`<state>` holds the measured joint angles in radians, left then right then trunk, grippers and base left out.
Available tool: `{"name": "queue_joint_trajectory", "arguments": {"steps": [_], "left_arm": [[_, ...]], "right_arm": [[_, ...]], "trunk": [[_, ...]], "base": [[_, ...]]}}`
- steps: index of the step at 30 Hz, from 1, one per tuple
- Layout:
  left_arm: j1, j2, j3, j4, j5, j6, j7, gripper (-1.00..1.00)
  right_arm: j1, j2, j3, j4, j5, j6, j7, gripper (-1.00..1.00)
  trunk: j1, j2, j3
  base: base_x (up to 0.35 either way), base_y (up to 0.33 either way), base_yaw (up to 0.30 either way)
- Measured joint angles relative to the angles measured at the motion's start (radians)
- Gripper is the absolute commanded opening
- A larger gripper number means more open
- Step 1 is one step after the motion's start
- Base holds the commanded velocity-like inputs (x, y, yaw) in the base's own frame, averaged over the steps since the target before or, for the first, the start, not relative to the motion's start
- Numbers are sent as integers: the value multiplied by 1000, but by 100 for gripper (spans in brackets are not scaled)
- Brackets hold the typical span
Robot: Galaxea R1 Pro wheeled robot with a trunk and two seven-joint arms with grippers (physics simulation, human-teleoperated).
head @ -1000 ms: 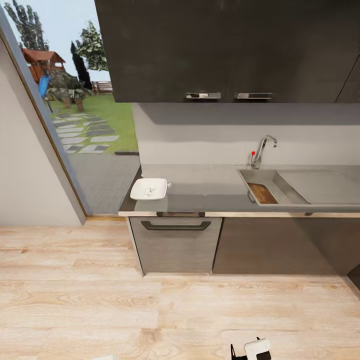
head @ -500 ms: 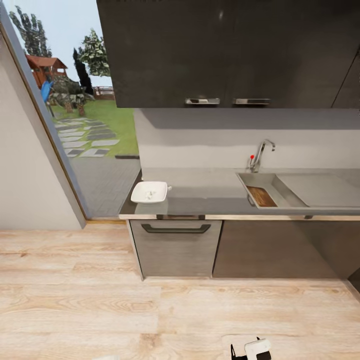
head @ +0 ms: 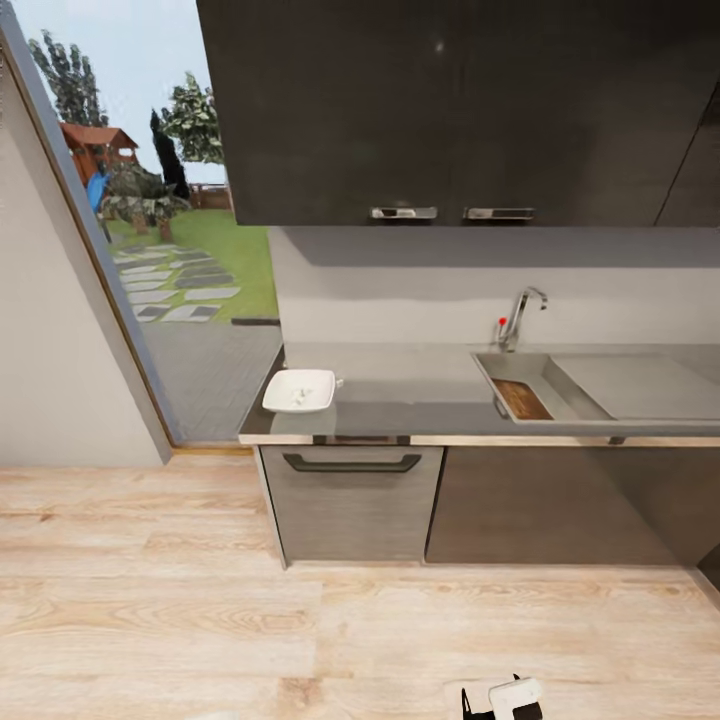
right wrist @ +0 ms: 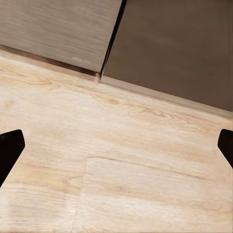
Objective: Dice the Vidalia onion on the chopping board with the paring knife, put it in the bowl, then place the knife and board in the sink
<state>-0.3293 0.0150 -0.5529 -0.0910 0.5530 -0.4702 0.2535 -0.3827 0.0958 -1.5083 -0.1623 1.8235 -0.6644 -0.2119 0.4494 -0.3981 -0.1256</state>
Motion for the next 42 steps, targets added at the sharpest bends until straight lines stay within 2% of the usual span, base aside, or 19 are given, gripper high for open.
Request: {"name": "queue_joint_trajectory", "arguments": {"steps": [18, 21, 25, 29, 32, 38, 42], "left_arm": [[0, -1, 0, 12, -1, 0, 0, 100], [0, -9, 0, 16, -1, 1, 1, 100], [0, -19, 0, 61, -2, 3, 3, 100], [1, -27, 1, 132, 0, 8, 6, 100], [2, -23, -1, 156, 3, 9, 4, 100], [2, 12, 0, 165, 3, 12, 2, 100], [2, 14, 0, 165, 3, 12, 1, 100]], "right_arm": [[0, 3, 0, 0, 0, 2, -1, 100], [0, 6, 0, 0, 3, 7, 1, 100], [0, 7, 0, -1, 3, 23, -1, 100], [0, 2, 1, -2, 3, 98, 2, 100], [0, 0, 3, -2, 3, 118, 3, 100], [0, 3, 4, -2, 4, 126, 3, 100], [0, 3, 4, -2, 4, 127, 3, 100]], "trunk": [[0, 0, 26], [0, 0, 26], [0, 0, 26], [0, 0, 26], [0, 0, 26], [0, 0, 26], [0, 0, 26]], "base": [[0, 0, 0], [0, 0, 0], [0, 0, 0], [0, 0, 0], [0, 0, 0], [0, 0, 0], [0, 0, 0]]}}
